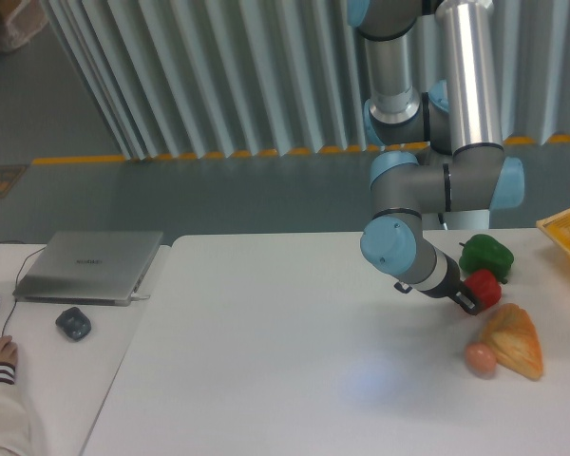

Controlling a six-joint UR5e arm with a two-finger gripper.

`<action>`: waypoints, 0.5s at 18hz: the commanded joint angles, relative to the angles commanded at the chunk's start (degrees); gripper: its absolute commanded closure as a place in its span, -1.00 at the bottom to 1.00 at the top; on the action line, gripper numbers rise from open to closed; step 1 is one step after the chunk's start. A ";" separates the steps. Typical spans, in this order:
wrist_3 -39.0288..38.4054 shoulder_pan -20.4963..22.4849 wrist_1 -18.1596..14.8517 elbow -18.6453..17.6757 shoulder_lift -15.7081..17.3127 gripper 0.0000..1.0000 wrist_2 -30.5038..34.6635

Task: Place the red peppers in a basket

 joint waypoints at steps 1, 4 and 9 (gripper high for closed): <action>0.00 0.09 0.00 0.17 -0.09 0.11 0.00; 0.00 0.09 -0.09 0.26 0.00 0.12 -0.09; 0.17 0.09 -3.50 3.85 0.17 0.12 -1.40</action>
